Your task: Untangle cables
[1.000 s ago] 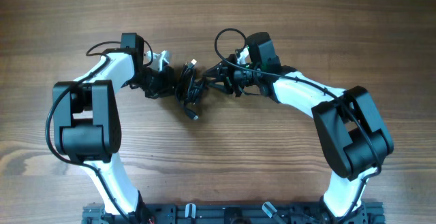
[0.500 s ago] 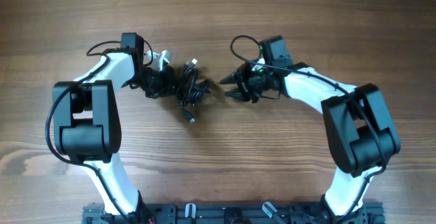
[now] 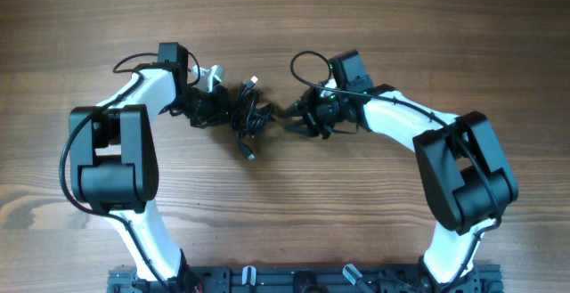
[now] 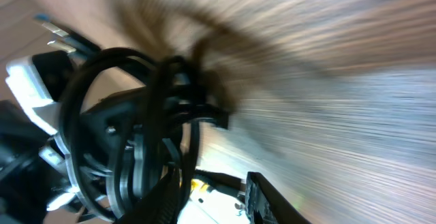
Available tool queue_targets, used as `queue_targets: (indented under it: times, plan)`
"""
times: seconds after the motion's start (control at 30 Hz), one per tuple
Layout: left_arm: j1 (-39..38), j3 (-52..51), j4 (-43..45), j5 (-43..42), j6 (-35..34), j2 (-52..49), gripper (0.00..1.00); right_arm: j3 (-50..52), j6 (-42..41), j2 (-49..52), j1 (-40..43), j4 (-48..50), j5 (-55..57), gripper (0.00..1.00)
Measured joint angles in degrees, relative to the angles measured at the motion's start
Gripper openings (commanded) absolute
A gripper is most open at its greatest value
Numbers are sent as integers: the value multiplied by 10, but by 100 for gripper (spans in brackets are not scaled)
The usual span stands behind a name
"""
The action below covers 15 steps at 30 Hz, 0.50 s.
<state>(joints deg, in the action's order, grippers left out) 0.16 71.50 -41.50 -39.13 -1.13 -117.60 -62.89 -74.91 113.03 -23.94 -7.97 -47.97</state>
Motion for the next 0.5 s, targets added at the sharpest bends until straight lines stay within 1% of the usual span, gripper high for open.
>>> queue_targets:
  times: [0.17,0.23,0.4,0.43,0.5]
  plan:
    - [0,0,0,0,0,0,4,0,-49,0,-23,70,4,33]
    - [0,0,0,0,0,0,4,0,-66,0,-30,85,7,28]
    - [0,0,0,1,0,0,4,0,-89,0,-36,90,14,24]
    - [0,0,0,1,0,0,4,0,-91,0,-36,90,15,18]
    - [0,0,0,1,0,0,4,0,-94,0,-37,90,16,9]
